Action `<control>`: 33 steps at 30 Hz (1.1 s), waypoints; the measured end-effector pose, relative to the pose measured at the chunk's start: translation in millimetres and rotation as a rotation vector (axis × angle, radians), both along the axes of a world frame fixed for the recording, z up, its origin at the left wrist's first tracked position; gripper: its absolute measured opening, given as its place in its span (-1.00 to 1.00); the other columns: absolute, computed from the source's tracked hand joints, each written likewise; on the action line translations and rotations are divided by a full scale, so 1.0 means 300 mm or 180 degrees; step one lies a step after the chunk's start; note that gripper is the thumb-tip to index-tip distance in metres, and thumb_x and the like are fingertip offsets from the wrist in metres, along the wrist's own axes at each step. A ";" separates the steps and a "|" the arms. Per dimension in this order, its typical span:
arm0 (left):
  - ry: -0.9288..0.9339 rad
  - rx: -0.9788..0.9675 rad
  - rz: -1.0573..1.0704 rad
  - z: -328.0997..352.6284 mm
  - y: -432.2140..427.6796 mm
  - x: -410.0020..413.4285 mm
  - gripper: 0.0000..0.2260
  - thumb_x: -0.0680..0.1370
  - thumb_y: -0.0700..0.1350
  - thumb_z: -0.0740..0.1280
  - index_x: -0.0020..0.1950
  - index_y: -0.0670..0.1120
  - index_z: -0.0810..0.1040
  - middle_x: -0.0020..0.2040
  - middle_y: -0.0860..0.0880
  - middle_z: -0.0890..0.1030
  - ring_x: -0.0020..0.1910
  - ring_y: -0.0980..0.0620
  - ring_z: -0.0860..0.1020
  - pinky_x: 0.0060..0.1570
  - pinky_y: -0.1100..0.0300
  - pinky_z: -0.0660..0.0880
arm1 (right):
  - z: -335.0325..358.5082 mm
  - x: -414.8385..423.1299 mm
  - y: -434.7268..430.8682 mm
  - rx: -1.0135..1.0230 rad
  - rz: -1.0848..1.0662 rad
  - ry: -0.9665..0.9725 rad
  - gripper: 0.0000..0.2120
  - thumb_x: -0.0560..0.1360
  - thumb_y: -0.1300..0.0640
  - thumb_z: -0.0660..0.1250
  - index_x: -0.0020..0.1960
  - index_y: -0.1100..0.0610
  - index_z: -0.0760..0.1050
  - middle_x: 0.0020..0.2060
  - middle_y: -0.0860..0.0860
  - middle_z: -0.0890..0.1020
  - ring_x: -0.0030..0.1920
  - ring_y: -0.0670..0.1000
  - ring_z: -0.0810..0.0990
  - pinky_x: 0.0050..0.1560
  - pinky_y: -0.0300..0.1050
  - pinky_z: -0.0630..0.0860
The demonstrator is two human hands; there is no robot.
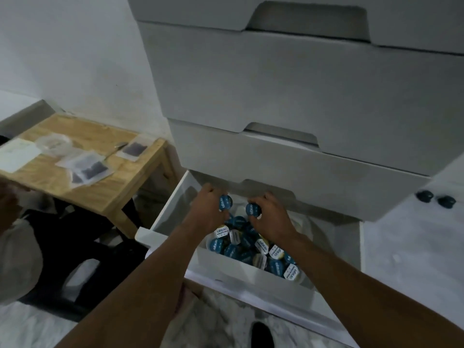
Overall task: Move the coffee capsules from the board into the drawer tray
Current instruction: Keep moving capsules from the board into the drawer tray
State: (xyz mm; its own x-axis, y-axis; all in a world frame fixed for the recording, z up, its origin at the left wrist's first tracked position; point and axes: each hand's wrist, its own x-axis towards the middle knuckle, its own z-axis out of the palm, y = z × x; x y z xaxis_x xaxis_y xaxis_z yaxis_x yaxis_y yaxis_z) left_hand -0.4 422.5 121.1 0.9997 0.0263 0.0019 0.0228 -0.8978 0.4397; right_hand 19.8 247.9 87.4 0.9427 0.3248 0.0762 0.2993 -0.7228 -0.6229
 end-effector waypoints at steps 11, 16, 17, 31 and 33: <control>-0.0047 -0.0019 -0.1076 -0.101 0.075 0.151 -0.58 0.44 -0.13 0.41 0.28 -0.16 0.48 0.15 -0.13 0.48 0.10 -0.06 0.48 0.14 0.16 0.42 | -0.050 0.008 0.102 -0.0142 -0.0919 0.0055 -0.60 0.37 0.35 0.39 0.20 0.22 0.55 0.08 0.16 0.55 0.09 0.12 0.52 0.11 -0.25 0.36; -0.0028 0.0043 -0.1385 -0.141 0.057 0.168 -0.60 0.48 -0.16 0.35 0.31 -0.15 0.42 0.21 -0.15 0.47 0.17 -0.08 0.45 0.18 0.14 0.39 | -0.059 0.003 0.118 -0.0208 -0.1146 0.0125 -0.56 0.37 0.33 0.40 0.24 0.19 0.51 0.14 0.15 0.54 0.13 0.10 0.51 0.17 -0.20 0.40; -0.0013 0.0028 -0.1413 -0.147 0.055 0.174 -0.60 0.48 -0.17 0.35 0.31 -0.15 0.41 0.21 -0.15 0.47 0.17 -0.08 0.45 0.17 0.14 0.39 | -0.062 0.004 0.123 -0.0191 -0.1157 0.0136 -0.56 0.35 0.33 0.41 0.23 0.19 0.51 0.14 0.15 0.54 0.13 0.11 0.52 0.19 -0.13 0.45; -0.0097 0.0306 -0.1542 -0.224 0.066 0.214 -0.75 0.46 -0.20 0.31 0.13 -0.19 0.53 0.09 -0.15 0.55 0.12 -0.10 0.44 0.14 0.06 0.44 | -0.126 0.045 0.125 -0.0457 -0.1094 0.0245 -0.71 0.35 0.34 0.43 0.06 0.21 0.57 0.04 0.15 0.57 0.01 0.11 0.55 0.01 -0.24 0.39; -0.0095 0.0369 -0.1557 -0.225 0.065 0.212 -0.74 0.46 -0.20 0.30 0.14 -0.17 0.53 0.10 -0.14 0.55 0.14 -0.10 0.43 0.14 0.03 0.46 | -0.132 0.044 0.125 -0.0452 -0.1095 0.0220 -0.72 0.35 0.34 0.44 0.05 0.22 0.57 0.03 0.16 0.58 0.00 0.13 0.56 0.01 -0.22 0.41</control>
State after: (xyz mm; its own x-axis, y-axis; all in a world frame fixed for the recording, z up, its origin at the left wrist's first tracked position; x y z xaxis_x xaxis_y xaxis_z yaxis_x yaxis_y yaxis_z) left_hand 63.2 442.1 53.6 0.8943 -0.4474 0.0058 -0.4240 -0.8432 0.3306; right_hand 32.9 285.3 47.8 0.9999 -0.0088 -0.0143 -0.0150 -0.8543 -0.5196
